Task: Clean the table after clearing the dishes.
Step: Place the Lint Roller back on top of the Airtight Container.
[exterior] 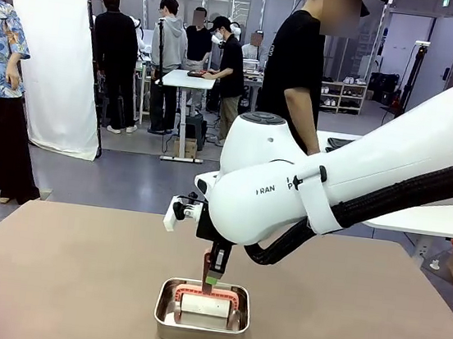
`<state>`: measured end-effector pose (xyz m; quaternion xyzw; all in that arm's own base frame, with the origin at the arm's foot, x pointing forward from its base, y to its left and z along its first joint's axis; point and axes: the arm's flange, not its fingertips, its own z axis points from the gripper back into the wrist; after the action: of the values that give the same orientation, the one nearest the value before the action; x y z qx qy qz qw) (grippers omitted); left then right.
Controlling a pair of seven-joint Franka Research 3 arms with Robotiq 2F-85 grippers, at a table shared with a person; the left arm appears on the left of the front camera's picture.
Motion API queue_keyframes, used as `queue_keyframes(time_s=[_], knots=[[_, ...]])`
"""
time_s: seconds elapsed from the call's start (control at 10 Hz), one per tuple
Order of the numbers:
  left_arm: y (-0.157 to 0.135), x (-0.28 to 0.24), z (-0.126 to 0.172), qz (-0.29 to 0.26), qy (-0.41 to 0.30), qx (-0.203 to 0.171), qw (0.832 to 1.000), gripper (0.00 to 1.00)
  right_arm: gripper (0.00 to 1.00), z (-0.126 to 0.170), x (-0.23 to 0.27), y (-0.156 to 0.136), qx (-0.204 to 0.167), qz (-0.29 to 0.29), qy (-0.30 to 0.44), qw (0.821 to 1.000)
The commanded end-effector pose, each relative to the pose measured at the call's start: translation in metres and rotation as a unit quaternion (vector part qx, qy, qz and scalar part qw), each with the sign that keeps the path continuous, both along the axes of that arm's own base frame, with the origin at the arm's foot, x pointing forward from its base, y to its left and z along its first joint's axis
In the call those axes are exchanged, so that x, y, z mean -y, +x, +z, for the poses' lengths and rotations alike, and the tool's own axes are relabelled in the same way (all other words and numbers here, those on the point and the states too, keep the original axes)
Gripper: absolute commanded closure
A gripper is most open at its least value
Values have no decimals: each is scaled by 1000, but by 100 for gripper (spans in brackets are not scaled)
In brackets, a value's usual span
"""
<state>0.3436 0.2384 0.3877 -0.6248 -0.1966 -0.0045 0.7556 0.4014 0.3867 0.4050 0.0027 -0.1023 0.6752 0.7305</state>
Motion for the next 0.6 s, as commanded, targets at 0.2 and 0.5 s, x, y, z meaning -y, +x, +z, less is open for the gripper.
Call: queue_keyframes(time_s=[0.2,0.5], knots=[[-4,0,3,4,-1,4,1000,0,77,-12,2,7,2,30,16,999],[-4,0,3,4,-1,4,1000,0,77,-18,5,12,3,25,10,1000]])
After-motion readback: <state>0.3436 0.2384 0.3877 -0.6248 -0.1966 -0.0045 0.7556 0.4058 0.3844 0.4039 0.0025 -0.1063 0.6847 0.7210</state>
